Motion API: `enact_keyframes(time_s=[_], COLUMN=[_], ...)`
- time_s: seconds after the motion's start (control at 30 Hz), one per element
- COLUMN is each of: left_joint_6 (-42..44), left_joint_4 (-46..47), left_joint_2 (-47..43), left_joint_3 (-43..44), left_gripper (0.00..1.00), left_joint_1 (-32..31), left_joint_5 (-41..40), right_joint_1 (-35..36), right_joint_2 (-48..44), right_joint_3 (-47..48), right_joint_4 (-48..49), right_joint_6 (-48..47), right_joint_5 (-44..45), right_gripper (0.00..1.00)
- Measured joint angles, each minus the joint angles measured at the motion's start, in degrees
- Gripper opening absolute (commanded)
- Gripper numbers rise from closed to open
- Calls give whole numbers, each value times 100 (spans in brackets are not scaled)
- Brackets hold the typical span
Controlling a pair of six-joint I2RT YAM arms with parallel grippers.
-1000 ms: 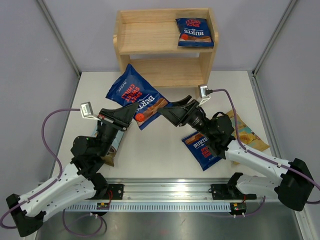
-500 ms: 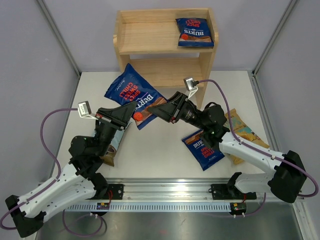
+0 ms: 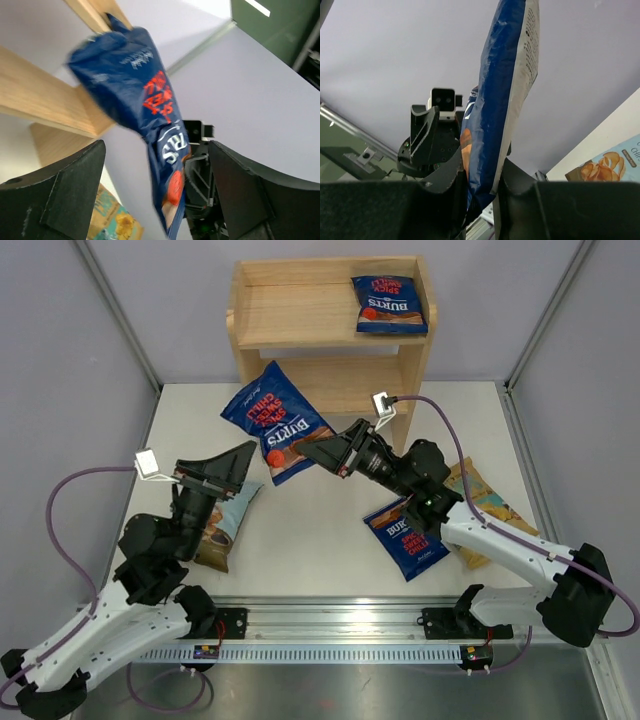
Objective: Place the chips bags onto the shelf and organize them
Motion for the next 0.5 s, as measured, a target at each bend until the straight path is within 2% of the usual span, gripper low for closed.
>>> enact_keyframes(time_s=[0.27,0.47,0.5], left_joint_6=[350,610,671], left_joint_4=[-2013,-3233,-3394], left_joint_2=[-1005,-1309,-1344], left_joint_3=[297,522,608], left_gripper=[89,89,89], left_joint_1=[15,15,15], left_joint_5=[-1145,-1432,-1462], right_joint_1=[-291,-529,-566], right_joint_2=[188,1073,1266], right_joint_3=[866,2218,2470], right_joint_4=[-376,-664,-713], right_joint_6=[125,374,455], right_joint_5=[1088,1862,2033], right_gripper=[4,1,5])
